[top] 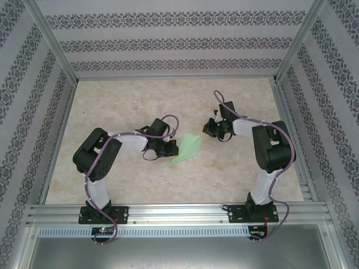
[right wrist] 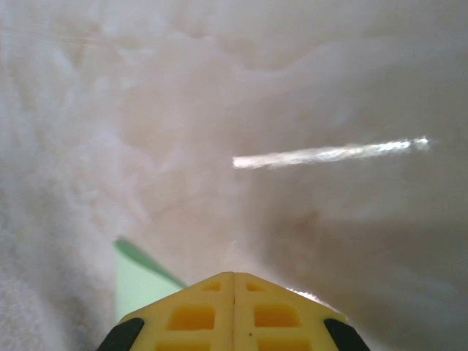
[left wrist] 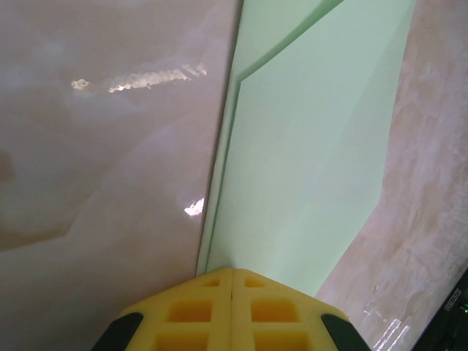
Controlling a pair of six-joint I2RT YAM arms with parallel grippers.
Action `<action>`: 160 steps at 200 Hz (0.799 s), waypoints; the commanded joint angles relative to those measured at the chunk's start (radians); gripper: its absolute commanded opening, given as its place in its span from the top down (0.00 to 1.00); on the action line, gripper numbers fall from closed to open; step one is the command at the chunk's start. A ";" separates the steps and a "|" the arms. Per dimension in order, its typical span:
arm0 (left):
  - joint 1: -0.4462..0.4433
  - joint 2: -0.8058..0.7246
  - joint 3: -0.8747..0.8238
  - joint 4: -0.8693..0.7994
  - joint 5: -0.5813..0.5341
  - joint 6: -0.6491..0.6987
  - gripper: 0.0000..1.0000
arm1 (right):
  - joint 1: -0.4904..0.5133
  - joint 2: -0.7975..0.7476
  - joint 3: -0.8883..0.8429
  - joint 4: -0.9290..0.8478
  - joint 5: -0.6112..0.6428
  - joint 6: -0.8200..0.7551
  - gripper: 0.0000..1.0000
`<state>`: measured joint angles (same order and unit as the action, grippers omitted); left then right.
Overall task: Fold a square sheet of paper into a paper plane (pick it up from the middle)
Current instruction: Fourth fold the wing at the center of the table.
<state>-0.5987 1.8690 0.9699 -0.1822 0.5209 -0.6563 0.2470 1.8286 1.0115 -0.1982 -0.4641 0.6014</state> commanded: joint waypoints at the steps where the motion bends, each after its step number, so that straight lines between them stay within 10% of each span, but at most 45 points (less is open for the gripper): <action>1: -0.003 0.068 -0.051 -0.189 -0.162 0.010 1.00 | 0.057 -0.133 -0.052 0.034 0.020 0.027 0.99; 73: -0.004 0.061 -0.036 -0.165 -0.142 0.004 1.00 | 0.287 -0.081 -0.193 0.256 0.002 0.228 0.99; 160: -0.003 0.037 -0.017 -0.152 -0.110 0.012 1.00 | 0.311 0.029 -0.172 0.223 0.038 0.229 1.00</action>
<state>-0.5987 1.8694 0.9813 -0.1974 0.5205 -0.6559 0.5545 1.8198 0.8295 0.0490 -0.4683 0.8337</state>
